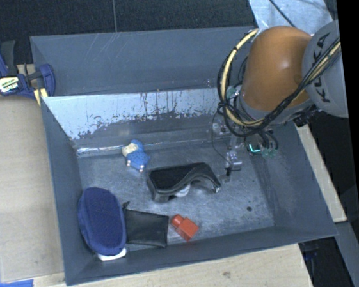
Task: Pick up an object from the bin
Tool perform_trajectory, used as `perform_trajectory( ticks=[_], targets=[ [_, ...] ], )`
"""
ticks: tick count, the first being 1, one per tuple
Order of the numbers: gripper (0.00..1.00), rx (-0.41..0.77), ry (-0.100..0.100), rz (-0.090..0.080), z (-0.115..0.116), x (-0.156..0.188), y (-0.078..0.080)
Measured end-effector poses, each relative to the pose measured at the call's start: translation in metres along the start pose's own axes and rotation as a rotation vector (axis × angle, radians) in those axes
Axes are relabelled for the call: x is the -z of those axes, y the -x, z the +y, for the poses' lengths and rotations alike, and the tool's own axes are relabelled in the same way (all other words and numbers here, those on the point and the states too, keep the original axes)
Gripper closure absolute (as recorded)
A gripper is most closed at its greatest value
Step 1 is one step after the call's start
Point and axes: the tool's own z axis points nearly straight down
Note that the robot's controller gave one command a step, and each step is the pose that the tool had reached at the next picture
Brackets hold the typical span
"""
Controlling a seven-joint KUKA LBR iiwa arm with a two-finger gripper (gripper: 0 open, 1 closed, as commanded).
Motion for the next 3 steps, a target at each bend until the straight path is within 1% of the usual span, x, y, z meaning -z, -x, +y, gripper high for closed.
perform_trajectory(
  ticks=[1,2,3],
  targets=[
    [0.00,0.221,0.001,-0.002,0.046,-0.101,0.004],
    [1.00,0.219,-0.001,-0.007,0.045,-0.097,0.006],
    [1.00,0.166,-0.002,-0.010,0.044,0.018,0.001]
  ],
)
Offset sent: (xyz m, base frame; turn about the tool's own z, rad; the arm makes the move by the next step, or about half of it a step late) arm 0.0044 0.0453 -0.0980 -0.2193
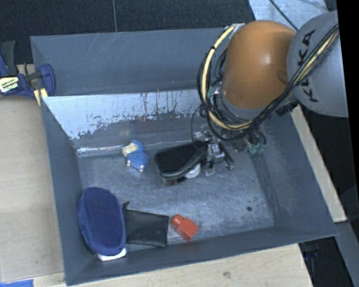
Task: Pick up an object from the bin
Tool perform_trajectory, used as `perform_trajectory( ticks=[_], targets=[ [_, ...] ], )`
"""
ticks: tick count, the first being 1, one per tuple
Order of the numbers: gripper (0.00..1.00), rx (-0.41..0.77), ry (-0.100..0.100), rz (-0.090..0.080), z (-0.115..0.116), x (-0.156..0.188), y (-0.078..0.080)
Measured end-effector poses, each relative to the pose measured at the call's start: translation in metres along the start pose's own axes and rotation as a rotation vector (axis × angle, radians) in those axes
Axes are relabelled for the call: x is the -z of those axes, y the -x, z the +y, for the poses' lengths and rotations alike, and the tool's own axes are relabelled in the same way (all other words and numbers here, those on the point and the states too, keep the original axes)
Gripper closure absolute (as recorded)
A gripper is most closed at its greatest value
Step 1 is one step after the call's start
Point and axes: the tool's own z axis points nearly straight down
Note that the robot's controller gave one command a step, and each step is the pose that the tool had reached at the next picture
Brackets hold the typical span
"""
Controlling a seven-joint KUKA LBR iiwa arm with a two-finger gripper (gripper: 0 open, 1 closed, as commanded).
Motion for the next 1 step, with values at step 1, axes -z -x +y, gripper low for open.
perform_trajectory(
  ticks=[1],
  targets=[
    [1.00,-0.011,0.001,0.002,0.0197,0.0805,-0.0249]
  ],
)
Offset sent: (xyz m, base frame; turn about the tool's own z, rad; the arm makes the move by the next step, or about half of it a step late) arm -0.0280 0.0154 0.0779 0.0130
